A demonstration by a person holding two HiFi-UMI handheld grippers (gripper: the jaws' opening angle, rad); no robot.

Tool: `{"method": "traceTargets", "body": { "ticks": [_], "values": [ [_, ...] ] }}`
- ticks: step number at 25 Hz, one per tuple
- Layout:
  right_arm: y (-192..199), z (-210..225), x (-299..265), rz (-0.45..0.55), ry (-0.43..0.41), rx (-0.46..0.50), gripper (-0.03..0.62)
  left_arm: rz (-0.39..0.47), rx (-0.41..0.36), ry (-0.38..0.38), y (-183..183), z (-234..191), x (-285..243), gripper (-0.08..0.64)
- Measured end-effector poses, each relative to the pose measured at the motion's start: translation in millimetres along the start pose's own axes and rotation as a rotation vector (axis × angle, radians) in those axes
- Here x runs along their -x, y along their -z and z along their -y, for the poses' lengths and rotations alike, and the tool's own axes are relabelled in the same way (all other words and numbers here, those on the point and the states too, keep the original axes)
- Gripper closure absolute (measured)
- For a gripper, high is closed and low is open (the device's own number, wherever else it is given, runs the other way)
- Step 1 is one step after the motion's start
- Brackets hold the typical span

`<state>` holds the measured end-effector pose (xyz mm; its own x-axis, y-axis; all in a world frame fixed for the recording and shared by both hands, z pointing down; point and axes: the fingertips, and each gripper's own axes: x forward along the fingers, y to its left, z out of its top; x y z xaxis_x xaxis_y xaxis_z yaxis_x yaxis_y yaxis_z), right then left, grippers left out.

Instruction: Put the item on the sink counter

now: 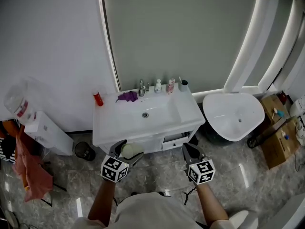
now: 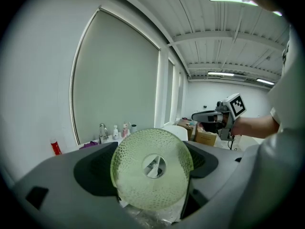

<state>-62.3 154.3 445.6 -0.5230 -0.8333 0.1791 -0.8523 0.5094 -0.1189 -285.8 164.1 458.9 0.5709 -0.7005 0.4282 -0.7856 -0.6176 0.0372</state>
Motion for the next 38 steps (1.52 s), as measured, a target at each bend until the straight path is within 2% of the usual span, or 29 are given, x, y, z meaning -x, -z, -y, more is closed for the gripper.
{"method": "traceTargets", "body": {
  "ticks": [13, 20, 29, 38],
  "values": [
    [24, 53, 25, -0.040, -0.030, 0.021, 0.581, 0.004, 0.031, -0.023, 1, 50, -40, 0.150],
    [29, 70, 25, -0.043, -0.031, 0.009, 0.581, -0.022, 0.042, -0.019, 8, 58, -57, 0.150],
    [39, 88, 3, -0.070, -0.001, 0.004, 0.581, -0.035, 0.051, 0.025, 10, 42, -90, 0.150],
    [31, 108, -59, -0.098, 0.030, 0.011, 0.581, -0.037, 0.043, 0.073, -11, -13, -138, 0.150]
  ]
}}
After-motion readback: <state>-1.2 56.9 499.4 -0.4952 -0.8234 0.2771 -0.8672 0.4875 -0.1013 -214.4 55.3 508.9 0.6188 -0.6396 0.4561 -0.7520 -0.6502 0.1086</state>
